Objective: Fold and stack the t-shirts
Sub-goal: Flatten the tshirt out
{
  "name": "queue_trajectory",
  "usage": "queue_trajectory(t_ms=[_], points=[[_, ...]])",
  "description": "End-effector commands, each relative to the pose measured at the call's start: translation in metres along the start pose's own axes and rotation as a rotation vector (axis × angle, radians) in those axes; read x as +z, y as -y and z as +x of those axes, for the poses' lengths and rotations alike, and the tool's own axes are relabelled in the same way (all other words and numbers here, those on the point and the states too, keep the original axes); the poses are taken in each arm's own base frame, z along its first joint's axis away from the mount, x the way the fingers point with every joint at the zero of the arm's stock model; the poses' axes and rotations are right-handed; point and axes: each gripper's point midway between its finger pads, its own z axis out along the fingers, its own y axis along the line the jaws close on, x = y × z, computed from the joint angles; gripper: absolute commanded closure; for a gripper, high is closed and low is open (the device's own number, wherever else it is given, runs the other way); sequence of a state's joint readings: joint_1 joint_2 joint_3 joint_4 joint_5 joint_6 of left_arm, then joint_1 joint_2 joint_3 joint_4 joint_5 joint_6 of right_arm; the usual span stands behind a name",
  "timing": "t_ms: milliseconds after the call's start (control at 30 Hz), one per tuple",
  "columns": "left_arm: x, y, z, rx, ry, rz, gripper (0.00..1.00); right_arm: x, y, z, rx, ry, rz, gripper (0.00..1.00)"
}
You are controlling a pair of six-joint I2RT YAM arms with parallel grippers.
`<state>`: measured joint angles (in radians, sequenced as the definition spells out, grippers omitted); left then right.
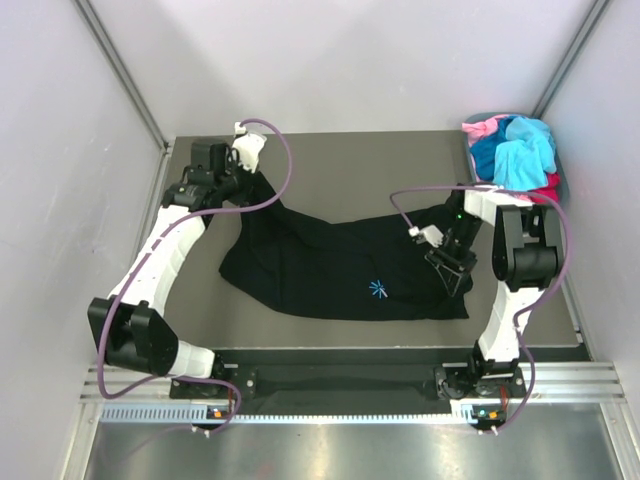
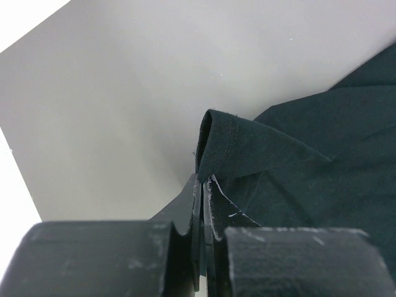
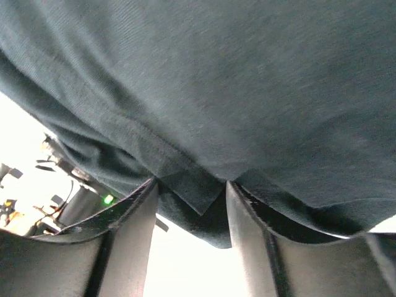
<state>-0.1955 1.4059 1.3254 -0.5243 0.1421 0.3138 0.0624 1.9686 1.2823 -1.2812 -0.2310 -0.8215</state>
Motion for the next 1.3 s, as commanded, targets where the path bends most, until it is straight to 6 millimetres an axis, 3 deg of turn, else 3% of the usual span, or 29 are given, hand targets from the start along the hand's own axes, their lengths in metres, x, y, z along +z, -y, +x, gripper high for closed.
queue_trajectory(t_ms=[0, 233, 333, 367, 467, 800, 900, 1033, 1167, 1267], points=[[-0.003, -0.003, -0.028, -0.004, 0.087, -0.003, 1.0, -0.002, 0.017, -0.024, -0.015, 0.072, 0.113, 0.53], [-0.003, -0.003, -0.023, -0.012, 0.078, -0.007, 1.0, -0.001, 0.02, -0.026, -0.007, 0.072, 0.143, 0.83], [-0.003, -0.002, -0.023, -0.01, 0.079, -0.004, 1.0, -0.009, 0.02, -0.03, -0.009, 0.095, 0.164, 0.82], [-0.003, -0.002, -0.024, -0.011, 0.083, 0.0, 1.0, -0.011, 0.019, -0.03, -0.006, 0.096, 0.161, 0.71], [-0.001, -0.001, -0.024, -0.017, 0.081, 0.005, 1.0, -0.012, 0.014, -0.032, 0.008, 0.099, 0.134, 0.64], [0.0, 0.001, -0.023, -0.021, 0.082, 0.012, 1.0, -0.009, 0.011, -0.045, 0.052, 0.147, 0.089, 0.63], [0.001, 0.002, -0.022, -0.026, 0.08, 0.016, 1.0, -0.01, 0.015, -0.048, 0.06, 0.153, 0.102, 0.72], [0.001, 0.002, -0.023, -0.027, 0.081, 0.017, 1.0, -0.013, 0.02, -0.054, 0.062, 0.171, 0.122, 0.75], [0.001, 0.0, -0.023, -0.023, 0.078, 0.011, 1.0, -0.02, 0.025, -0.059, 0.061, 0.195, 0.152, 1.0], [-0.006, -0.006, -0.032, -0.001, 0.092, -0.012, 1.0, -0.051, 0.023, -0.062, 0.039, 0.233, 0.217, 1.0]])
